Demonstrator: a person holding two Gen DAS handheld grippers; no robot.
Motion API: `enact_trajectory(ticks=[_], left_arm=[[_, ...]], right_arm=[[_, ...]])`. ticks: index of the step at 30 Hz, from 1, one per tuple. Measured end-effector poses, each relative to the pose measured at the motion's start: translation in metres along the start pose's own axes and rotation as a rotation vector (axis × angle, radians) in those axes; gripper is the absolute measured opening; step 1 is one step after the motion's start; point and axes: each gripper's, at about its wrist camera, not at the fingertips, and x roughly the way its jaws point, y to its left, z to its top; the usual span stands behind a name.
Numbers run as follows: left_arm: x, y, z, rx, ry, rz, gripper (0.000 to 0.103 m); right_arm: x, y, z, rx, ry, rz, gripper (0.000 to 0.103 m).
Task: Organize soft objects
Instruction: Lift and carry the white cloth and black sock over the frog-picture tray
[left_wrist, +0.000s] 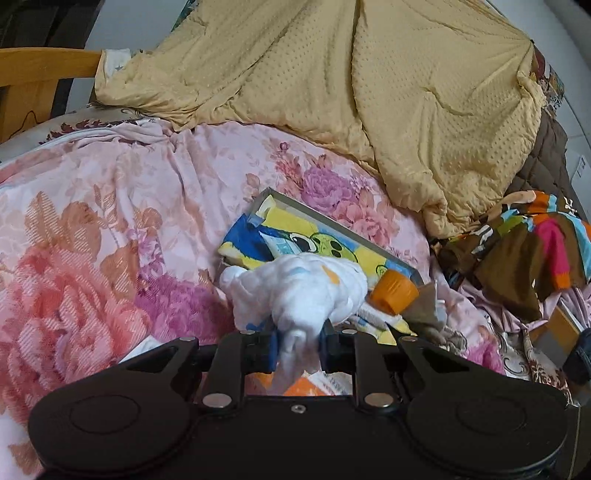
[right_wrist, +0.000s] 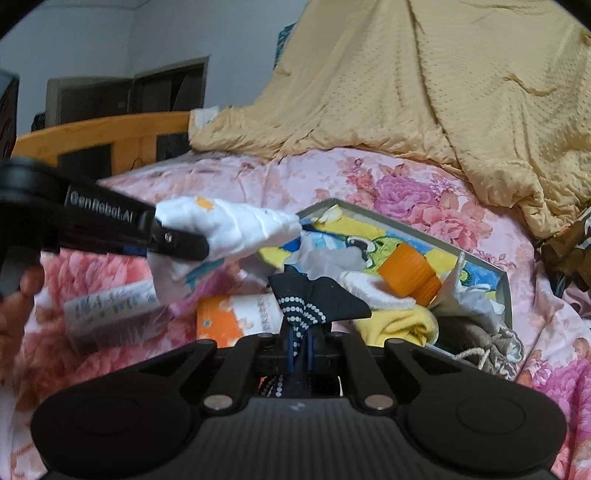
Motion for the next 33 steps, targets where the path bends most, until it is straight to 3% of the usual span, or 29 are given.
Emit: enact_trajectory(ticks=[9, 20, 26, 33], left_arm=[[0.048, -0.013, 0.029, -0.004, -0.035, -0.026, 0.022], [0.125, -0.038, 0.065, 0.072, 0.005, -0.025, 0.022], [0.136, -0.038, 0.080, 0.072, 0.031, -0.062, 0.022], [0.126, -0.032, 0.112, 0.135, 0.057, -0.096, 0.022]], right_arm=[[0.033, -0.048, 0.039, 0.166, -0.115, 0.003, 0.007], [0.074, -0.130, 0.054, 0.401, -0.124, 0.011, 0.007], [0.081, -0.153, 0.056, 0.460, -0.131, 0.016, 0.007], [0.093, -0.145, 0.074, 0.421, -0.157, 0.054, 0.007]])
